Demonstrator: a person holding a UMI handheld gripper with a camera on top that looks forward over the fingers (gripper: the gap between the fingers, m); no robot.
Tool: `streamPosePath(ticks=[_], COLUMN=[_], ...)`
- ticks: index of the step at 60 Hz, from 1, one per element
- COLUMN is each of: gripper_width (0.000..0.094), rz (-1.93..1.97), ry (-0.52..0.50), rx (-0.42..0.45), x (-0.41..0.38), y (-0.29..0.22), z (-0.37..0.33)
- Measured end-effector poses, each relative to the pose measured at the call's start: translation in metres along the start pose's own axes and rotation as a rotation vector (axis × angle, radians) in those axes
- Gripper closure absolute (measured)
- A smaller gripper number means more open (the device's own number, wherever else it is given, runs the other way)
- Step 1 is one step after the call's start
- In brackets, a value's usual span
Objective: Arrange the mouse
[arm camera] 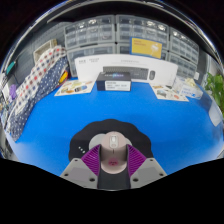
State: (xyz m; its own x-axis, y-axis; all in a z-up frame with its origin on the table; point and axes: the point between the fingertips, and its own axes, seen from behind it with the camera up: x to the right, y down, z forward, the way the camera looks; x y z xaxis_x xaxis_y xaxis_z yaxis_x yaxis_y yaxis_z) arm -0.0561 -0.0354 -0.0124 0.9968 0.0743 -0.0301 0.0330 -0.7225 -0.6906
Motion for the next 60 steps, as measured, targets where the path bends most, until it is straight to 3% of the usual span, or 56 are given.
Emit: streamPosePath(ticks=[8,21,23,28,40,60], gripper_width=[0.0579,0.0451,0.0322,0.0189,0.0102,0.0105], rz=[0.014,0.002,0.006,0.011,-0.045,0.008], ry=[0.006,0.017,0.004,-0.036,0.006,0.021], rx=[0.012,0.004,-0.004,-0.021,0.013,0.195], x=[0.000,0.000,-0.004,-0.016,-0.020,-0.047], y=[0.001,0.001,0.001,-0.001,-0.026,-0.069], z=[0.002,0.004,0.004,0.000,-0.044,-0.196])
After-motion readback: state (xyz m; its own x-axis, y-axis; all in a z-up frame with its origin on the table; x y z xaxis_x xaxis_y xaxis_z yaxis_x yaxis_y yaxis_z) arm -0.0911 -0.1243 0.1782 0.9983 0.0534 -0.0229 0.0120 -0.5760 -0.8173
